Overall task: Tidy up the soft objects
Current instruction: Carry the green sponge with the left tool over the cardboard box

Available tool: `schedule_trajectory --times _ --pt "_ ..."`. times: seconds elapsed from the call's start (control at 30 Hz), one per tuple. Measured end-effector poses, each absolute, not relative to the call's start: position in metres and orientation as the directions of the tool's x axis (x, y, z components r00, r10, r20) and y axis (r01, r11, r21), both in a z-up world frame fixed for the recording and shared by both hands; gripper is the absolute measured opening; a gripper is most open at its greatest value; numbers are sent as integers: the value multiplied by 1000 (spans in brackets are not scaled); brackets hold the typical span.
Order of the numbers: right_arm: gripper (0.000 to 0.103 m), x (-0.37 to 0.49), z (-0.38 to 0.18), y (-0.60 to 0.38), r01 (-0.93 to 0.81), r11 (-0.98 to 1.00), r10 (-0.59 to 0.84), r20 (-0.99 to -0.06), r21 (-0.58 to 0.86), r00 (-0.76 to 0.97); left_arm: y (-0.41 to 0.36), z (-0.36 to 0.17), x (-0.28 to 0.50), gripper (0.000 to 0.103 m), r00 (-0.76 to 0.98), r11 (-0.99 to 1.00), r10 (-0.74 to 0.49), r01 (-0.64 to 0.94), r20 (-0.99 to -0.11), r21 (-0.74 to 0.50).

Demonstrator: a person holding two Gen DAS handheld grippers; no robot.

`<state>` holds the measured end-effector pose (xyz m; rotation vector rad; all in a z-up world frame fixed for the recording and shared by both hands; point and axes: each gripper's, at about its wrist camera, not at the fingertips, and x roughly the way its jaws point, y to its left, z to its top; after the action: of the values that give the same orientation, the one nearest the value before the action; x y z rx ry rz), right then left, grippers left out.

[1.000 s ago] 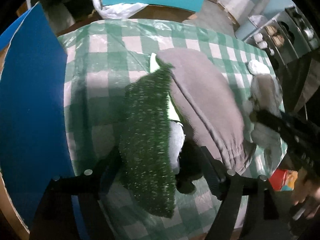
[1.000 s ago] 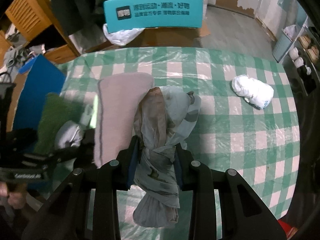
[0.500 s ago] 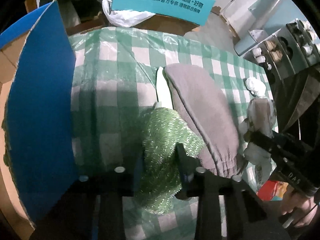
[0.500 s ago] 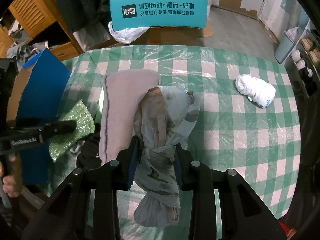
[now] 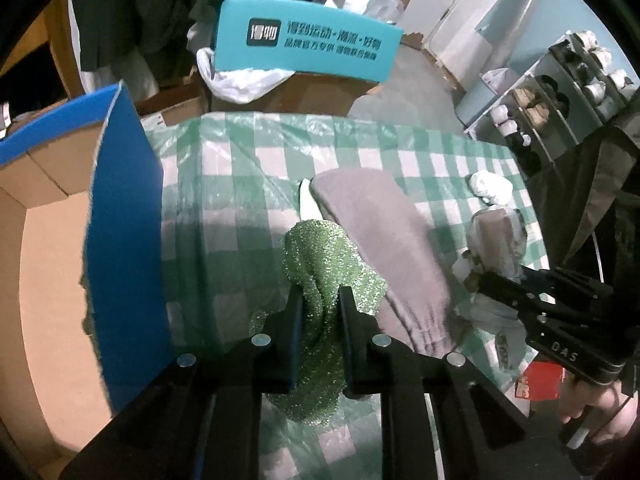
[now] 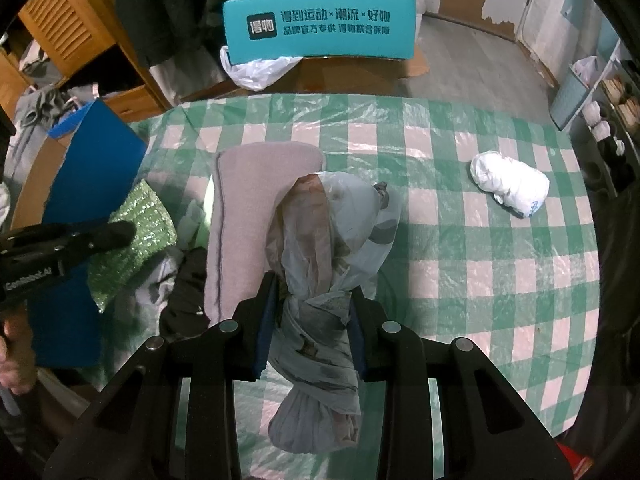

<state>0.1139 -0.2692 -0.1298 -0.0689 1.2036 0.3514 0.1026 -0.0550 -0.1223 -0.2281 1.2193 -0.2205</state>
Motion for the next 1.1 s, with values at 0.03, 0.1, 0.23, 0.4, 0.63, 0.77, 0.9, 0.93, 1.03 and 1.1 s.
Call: schedule_trajectory --times 0.03,0.1,0.23,0.4,0.63,0.77,0.9,0.93,1.03,1.1 --pt "31 113 -127 -269 -305 943 232 -920 134 316 -55 -119 102 16 335 956 -288 49 -897 -288" --pt "31 111 -122 -267 -311 941 236 -916 133 325 -55 -112 99 16 349 958 -284 56 -893 -283" --pt "31 107 -110 -263 -326 937 240 -908 124 344 -56 -100 92 16 372 962 -272 75 -887 -264" --pt "31 100 -96 -258 -339 933 245 -897 116 367 -56 -84 83 16 403 968 -250 97 -880 -230" --pt "31 89 -79 -251 -364 925 257 -884 107 391 -54 -65 68 16 441 974 -228 113 -868 -199" --pt "31 83 -67 -246 -377 920 264 -874 103 407 -50 -56 61 16 463 976 -216 116 -860 -183" --pt "31 78 -58 -240 -392 914 273 -865 98 420 -45 -51 55 16 475 976 -217 112 -853 -186" --pt "31 76 -56 -238 -396 913 277 -863 99 422 -43 -49 53 16 480 977 -214 110 -851 -184" --pt "31 73 -50 -232 -408 907 287 -859 102 425 -37 -45 47 16 491 978 -207 102 -846 -180" --pt "31 71 -47 -227 -416 904 291 -856 99 428 -32 -42 44 16 496 979 -205 96 -844 -182"
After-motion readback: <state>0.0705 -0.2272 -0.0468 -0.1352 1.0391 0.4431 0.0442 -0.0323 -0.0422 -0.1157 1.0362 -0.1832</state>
